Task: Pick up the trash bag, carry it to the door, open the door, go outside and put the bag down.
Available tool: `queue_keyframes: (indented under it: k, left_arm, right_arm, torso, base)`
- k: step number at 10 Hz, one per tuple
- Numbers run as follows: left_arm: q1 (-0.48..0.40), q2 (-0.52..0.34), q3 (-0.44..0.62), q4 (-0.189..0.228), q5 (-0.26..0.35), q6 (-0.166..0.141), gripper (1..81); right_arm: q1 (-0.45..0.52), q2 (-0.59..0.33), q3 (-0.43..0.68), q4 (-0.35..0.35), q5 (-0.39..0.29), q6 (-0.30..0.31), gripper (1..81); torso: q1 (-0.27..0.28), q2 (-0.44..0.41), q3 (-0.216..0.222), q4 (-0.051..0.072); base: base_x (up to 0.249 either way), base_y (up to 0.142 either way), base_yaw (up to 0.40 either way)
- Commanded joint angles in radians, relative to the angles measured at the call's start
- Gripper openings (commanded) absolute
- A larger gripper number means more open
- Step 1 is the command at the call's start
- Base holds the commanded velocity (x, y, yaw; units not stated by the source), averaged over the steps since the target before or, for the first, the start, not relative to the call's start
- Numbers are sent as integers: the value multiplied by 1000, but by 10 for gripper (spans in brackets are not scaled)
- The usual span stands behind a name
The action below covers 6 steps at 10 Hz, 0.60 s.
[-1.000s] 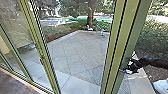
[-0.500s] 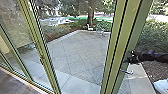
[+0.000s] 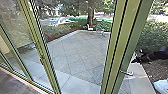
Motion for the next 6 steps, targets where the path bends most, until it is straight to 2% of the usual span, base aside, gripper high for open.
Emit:
queue_keyframes:
  k: [1, 4, 6]
  left_arm:
    - [-11, 3, 7, 4, 82, 1, 10]
    - [-11, -4, 7, 1, 82, 1, 10]
    - [-11, -5, 7, 4, 83, 1, 10]
  right_arm:
    - [231, -49, -34, -225, -106, -73, 811]
    - [247, -86, -39, -229, -118, -151, 811]
    - [259, -98, -46, -231, -132, -178, 811]
  torso:
    - [0, 0, 0, 0]
    - [0, 0, 0, 0]
    - [0, 0, 0, 0]
  base:
    - [0, 0, 0]
    - [0, 0, 0]
    - [0, 0, 0]
